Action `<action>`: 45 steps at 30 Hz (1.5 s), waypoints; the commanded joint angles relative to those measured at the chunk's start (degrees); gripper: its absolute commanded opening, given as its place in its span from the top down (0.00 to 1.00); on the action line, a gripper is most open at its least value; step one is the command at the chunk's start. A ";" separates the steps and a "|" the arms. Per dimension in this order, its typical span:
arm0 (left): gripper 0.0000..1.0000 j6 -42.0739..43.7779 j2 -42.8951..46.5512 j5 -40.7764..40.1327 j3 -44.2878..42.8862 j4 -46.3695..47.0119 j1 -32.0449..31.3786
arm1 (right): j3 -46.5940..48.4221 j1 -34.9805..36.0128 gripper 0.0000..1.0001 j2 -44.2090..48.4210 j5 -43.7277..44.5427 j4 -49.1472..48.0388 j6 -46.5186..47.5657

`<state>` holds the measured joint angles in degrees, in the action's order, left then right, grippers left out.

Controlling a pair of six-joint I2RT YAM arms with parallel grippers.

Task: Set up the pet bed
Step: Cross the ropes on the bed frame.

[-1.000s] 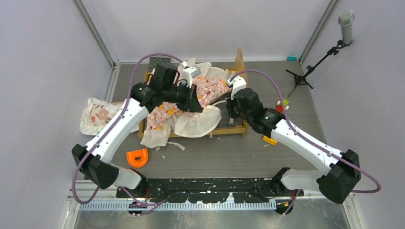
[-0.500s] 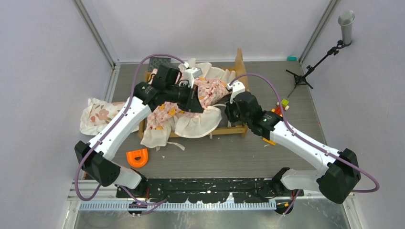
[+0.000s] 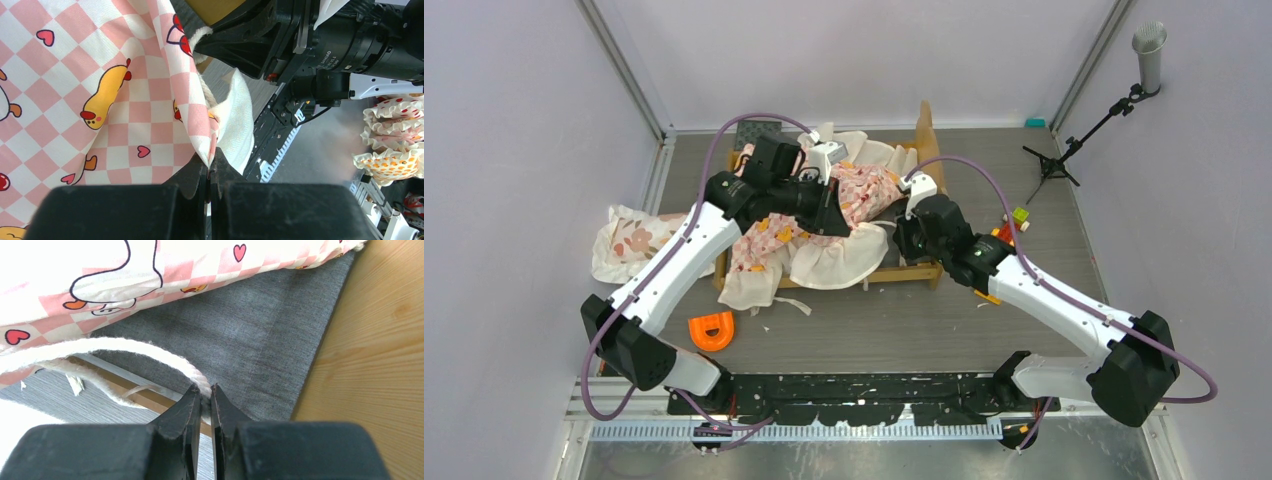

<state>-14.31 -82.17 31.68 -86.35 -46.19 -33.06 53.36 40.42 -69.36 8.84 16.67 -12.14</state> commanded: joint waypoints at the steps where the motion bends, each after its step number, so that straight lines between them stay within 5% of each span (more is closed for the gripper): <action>1: 1.00 0.51 0.15 0.98 -0.61 0.49 0.22 | -0.71 -0.03 0.83 0.74 0.75 -2.82 -0.61; 36: 1.00 -3.84 -3.93 0.43 3.88 6.12 -0.95 | -4.94 0.82 0.80 -5.44 0.39 -2.53 0.67; 45: 1.00 -4.15 -4.03 0.49 3.14 6.27 -0.96 | -3.91 1.70 0.64 -1.84 1.88 -0.42 1.51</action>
<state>-17.89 -86.43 31.55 -82.35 -42.19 -33.74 48.07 41.60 -74.83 9.47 16.10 -11.46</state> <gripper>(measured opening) 0.012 0.326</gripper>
